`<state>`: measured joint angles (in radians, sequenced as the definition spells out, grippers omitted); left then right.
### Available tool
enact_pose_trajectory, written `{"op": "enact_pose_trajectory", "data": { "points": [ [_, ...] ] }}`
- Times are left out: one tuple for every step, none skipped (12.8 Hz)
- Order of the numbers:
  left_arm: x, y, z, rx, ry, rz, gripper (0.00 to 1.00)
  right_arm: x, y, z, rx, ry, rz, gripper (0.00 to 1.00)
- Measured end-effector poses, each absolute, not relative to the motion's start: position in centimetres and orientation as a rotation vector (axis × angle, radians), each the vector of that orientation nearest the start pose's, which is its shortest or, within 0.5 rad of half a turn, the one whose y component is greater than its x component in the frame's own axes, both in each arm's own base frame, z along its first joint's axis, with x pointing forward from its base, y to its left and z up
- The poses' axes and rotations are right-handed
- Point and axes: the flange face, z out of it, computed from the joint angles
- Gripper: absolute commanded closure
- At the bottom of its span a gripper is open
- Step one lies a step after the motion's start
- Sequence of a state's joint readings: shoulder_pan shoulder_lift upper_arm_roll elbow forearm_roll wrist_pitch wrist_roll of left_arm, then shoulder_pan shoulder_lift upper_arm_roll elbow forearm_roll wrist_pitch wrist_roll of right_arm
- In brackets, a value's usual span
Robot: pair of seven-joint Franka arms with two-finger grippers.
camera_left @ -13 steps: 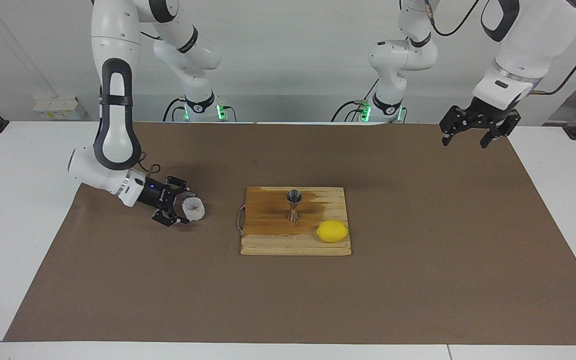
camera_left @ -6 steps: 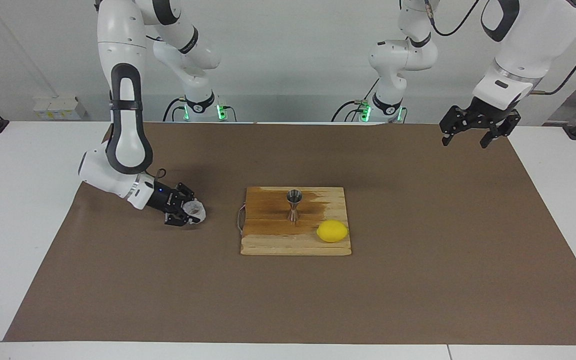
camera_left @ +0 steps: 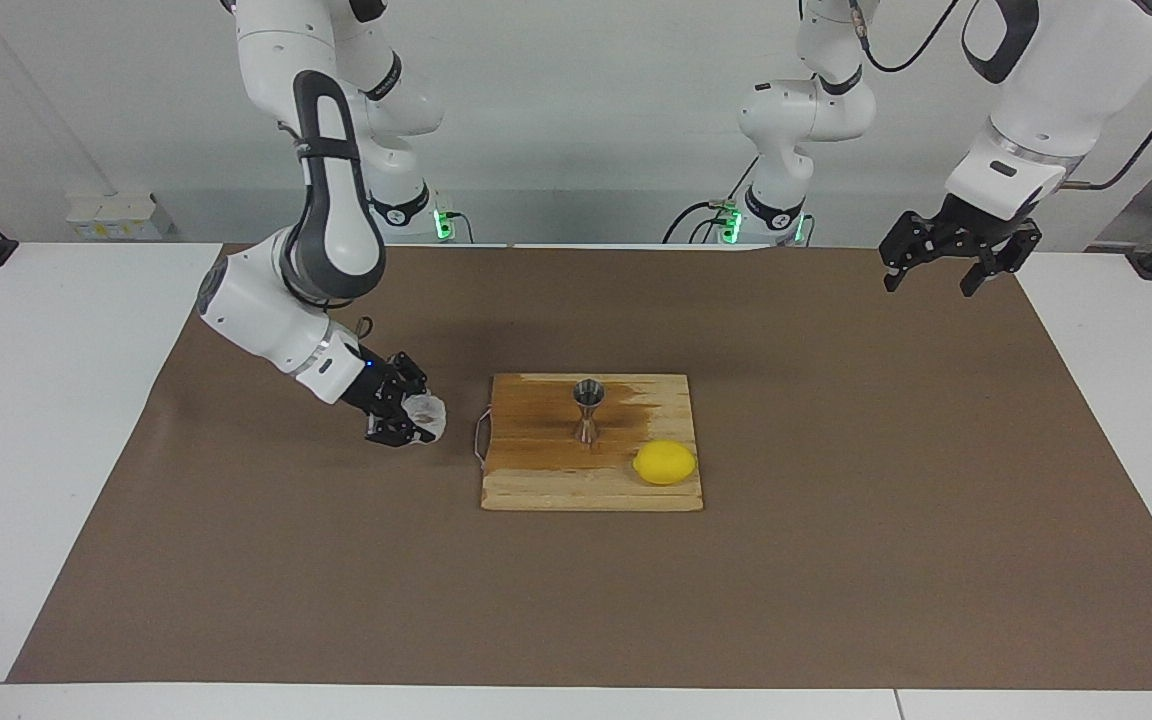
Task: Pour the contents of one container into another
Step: 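Lift the clear cup and carry it above the dark cup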
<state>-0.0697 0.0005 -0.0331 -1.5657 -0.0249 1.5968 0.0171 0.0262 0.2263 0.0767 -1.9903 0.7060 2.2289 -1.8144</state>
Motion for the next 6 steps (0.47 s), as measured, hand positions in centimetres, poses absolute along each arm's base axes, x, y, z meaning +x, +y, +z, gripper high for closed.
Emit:
{"op": "enact_pose_trajectory", "data": {
  "points": [
    [55.4,-6.0,62.9,-3.162,0.189,-0.047,0.00,59.9,10.2,37.3,-2.042,-1.826,-0.569,1.00],
    [55.4,-6.0,62.9,-3.162,0.189,-0.047,0.00,60.0,12.4,38.5,-2.077,-1.835,-0.528,1.00],
    [55.4,-6.0,62.9,-3.162,0.189,-0.047,0.00,60.1,14.4,39.5,-2.111,-1.861,-0.484,1.00],
    [55.4,-6.0,62.9,-3.162,0.189,-0.047,0.00,60.0,16.1,40.2,-2.133,-1.901,-0.451,1.00],
    [55.4,-6.0,62.9,-3.162,0.189,-0.047,0.00,59.9,17.7,40.9,-2.149,-1.947,-0.421,1.00],
    [55.4,-6.0,62.9,-3.162,0.189,-0.047,0.00,59.6,19.2,41.3,-2.159,-1.999,-0.391,1.00]
  ]
}}
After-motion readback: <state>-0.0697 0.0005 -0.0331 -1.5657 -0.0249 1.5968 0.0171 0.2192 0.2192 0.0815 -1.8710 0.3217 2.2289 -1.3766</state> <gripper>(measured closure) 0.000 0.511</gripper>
